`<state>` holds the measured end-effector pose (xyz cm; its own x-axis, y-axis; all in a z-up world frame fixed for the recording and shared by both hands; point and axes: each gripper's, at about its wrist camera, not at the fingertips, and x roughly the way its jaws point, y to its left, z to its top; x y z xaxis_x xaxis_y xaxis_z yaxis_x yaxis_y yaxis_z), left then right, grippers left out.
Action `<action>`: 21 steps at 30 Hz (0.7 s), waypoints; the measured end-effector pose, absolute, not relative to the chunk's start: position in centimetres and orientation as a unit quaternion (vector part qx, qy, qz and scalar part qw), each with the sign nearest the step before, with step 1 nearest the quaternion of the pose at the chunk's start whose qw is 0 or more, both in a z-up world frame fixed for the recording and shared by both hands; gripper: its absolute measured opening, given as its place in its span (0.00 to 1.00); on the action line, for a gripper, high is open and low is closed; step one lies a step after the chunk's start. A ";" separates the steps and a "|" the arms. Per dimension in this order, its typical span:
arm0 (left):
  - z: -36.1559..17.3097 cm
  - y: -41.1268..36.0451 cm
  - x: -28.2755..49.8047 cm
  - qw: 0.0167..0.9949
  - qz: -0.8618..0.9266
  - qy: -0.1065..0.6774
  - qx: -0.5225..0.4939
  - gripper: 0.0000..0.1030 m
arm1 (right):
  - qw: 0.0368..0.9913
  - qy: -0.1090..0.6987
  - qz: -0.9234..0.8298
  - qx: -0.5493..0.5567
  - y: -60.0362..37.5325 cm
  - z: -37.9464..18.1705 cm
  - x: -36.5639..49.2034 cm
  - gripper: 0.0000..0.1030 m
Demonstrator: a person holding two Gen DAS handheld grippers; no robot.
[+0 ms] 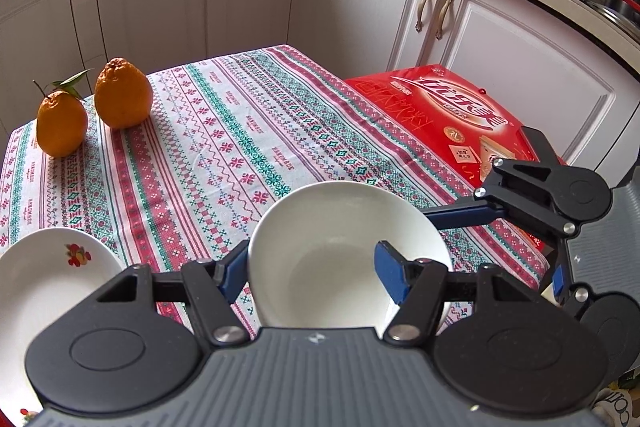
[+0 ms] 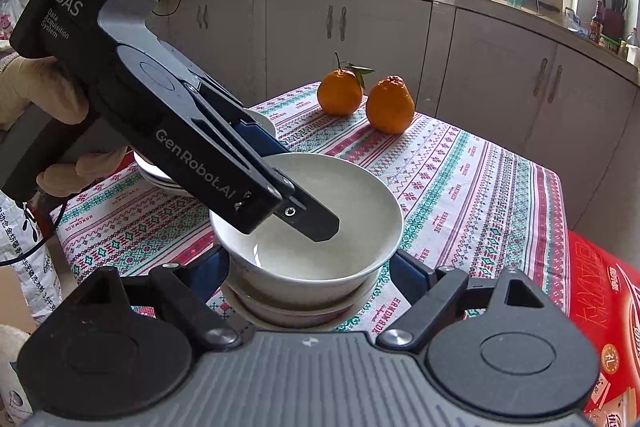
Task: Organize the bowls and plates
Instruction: 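Lower the bowl into the nested bowls and open the left gripper, then grasp the bowl stack rim with the left gripper while the right gripper grasps the opposite rim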
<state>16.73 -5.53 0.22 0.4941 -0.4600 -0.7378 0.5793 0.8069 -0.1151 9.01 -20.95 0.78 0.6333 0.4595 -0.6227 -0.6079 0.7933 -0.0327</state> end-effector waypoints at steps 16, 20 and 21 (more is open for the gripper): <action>-0.1 -4.8 16.2 0.871 -0.305 0.382 0.056 0.87 | 0.895 0.300 0.314 -0.101 -21.3 0.9 8.5 1.00; 0.9 -4.1 15.1 0.884 -0.300 0.353 0.066 0.89 | 0.896 0.297 0.311 -0.111 -21.2 1.1 8.0 1.00; 1.2 -3.9 14.8 0.887 -0.296 0.347 0.067 0.91 | 0.897 0.296 0.310 -0.112 -21.2 1.2 7.9 1.00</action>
<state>14.80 -3.92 1.15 0.5830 -0.4790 -0.6562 0.5727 0.8152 -0.0862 7.94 -21.22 1.17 0.6331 0.4889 -0.6001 -0.6219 0.7829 -0.0182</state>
